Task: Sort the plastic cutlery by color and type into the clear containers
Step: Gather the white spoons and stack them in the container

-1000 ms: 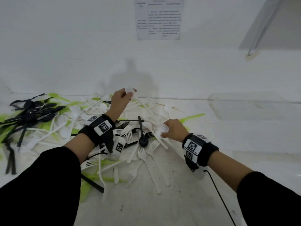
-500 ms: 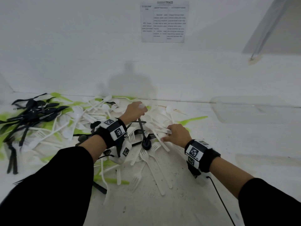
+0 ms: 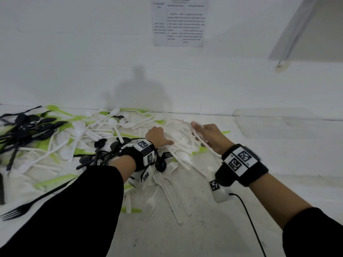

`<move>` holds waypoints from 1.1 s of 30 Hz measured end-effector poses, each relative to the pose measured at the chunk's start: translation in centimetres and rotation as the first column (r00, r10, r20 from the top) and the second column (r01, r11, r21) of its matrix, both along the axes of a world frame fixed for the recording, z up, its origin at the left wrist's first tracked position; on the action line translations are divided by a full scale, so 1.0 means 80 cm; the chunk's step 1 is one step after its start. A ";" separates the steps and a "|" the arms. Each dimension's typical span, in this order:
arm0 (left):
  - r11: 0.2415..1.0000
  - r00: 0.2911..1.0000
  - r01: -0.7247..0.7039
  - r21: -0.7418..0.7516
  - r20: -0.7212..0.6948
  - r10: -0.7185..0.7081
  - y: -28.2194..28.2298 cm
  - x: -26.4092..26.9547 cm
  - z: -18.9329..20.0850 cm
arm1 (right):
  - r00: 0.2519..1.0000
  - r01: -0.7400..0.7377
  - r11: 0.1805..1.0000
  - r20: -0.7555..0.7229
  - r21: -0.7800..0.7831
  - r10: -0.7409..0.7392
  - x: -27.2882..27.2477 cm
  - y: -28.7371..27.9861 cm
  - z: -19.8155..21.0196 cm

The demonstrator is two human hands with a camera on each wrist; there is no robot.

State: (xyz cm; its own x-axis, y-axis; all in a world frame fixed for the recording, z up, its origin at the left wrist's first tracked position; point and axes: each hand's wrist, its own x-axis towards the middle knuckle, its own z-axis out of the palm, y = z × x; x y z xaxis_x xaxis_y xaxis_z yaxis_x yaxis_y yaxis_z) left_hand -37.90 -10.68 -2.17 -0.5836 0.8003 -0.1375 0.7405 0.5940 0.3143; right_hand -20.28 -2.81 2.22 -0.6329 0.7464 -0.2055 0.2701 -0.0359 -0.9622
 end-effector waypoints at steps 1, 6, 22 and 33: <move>1.000 1.000 -0.007 -0.014 0.023 0.007 0.001 -0.002 0.000 | 0.998 -0.006 0.990 -0.064 -0.139 -0.003 0.003 0.002 0.004; 0.998 0.993 -0.002 -0.055 0.114 0.008 -0.004 -0.009 -0.002 | 0.961 -0.034 0.808 -0.241 -0.588 -0.135 0.003 0.012 0.005; 0.962 0.971 -0.104 0.254 0.236 0.043 -0.036 -0.032 0.002 | 0.904 -0.126 0.879 0.417 0.459 -0.089 -0.057 0.076 -0.036; 0.911 0.917 -0.187 0.368 0.397 0.028 -0.048 -0.041 0.025 | 0.779 -0.249 0.867 0.621 0.432 -0.086 -0.081 0.082 -0.072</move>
State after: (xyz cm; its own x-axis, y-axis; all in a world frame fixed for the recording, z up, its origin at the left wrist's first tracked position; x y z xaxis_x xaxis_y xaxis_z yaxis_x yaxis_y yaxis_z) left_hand -41.16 -14.50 -0.14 -0.6364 0.7695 -0.0532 0.4578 0.4322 0.7769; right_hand -26.80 3.75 -3.56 -0.5609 0.8022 -0.2047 0.7728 0.4187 -0.4769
